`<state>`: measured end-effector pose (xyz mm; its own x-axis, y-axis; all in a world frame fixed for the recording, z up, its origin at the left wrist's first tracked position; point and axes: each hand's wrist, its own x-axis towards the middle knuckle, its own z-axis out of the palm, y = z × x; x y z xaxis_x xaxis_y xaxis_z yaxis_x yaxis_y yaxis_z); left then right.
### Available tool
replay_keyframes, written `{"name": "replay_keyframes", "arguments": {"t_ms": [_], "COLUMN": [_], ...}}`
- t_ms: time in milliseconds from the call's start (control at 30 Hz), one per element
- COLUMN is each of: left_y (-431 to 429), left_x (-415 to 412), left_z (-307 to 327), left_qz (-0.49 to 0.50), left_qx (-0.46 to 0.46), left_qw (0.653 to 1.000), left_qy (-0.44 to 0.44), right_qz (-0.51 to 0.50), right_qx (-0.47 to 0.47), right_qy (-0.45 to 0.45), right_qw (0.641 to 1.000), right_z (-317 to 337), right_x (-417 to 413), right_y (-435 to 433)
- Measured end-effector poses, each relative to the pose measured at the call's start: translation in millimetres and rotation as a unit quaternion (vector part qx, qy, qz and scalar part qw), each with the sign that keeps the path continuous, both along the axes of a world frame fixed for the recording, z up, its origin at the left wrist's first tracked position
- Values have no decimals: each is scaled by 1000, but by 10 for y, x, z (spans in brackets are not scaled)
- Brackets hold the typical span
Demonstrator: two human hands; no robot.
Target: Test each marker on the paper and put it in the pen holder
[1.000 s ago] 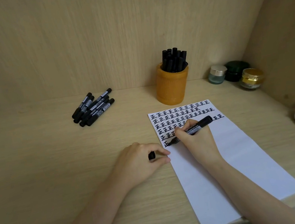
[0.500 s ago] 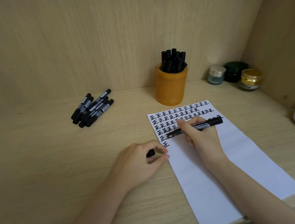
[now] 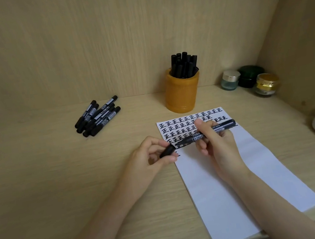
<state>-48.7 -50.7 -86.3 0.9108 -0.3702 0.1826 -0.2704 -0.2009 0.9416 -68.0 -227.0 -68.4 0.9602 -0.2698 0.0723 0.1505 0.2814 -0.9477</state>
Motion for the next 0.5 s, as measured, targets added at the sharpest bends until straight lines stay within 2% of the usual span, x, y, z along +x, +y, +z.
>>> {"name": "replay_keyframes", "arguments": {"t_ms": [100,333,500], "left_y": [-7,-24,-27], "left_x": [-13,-32,-23], "left_z": [12,24,4], "left_qz": [10,9,28], "left_qx": [7,8,-22], "left_qw": [1000,1000,998], "left_qy": [-3,-28,-48], "right_qz": [-5,23,44], "right_qx": [-9,-104,-103], "right_qy": [0,-11,-31], "right_qw": [1000,994,993], "right_z": [-4,-51,-20], "right_x": [2,-9,-36], "right_y": [3,56,77]}}
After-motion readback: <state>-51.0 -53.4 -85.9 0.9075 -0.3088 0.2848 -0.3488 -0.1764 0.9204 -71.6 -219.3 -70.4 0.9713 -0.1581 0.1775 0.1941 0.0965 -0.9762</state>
